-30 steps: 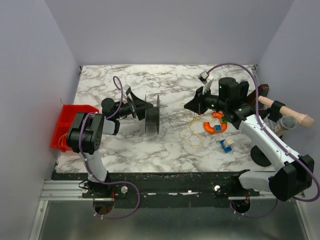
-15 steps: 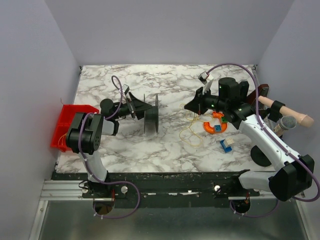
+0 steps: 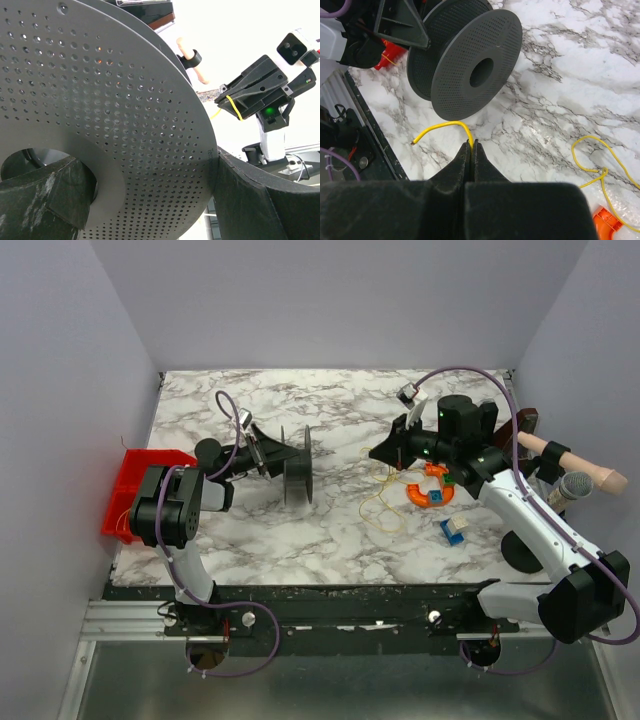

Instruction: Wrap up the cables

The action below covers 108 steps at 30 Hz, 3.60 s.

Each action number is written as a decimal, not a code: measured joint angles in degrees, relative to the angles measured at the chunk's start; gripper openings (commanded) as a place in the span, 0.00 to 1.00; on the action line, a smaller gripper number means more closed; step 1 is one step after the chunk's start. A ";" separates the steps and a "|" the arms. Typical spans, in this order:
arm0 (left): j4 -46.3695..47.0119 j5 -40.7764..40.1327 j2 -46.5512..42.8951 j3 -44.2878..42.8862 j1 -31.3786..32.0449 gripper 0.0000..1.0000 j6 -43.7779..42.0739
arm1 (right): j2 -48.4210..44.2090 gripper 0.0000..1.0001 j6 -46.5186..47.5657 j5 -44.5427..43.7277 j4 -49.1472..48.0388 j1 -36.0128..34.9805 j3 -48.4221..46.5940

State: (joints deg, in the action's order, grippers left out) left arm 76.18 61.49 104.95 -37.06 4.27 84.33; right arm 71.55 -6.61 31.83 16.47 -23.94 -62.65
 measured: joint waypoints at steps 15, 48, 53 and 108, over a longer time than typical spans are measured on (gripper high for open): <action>-2.01 -0.92 -0.02 0.52 -0.57 0.99 -3.30 | 0.00 0.01 0.22 -0.02 0.37 0.00 -1.60; -52.26 -4.57 -15.96 -9.20 -1.31 0.99 -34.36 | 0.00 0.01 0.87 0.00 1.25 0.00 -1.60; -63.69 -7.04 -18.99 -12.94 -1.31 0.99 -43.52 | 0.02 0.01 1.11 0.04 1.25 0.00 -1.60; -91.54 -53.44 -21.11 -28.48 16.74 0.19 -82.34 | 6.16 0.01 11.19 0.59 3.96 0.00 -9.94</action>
State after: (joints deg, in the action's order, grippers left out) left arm -15.35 8.05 83.83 -65.54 21.02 2.00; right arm 77.71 4.58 32.42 20.43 -23.94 -72.60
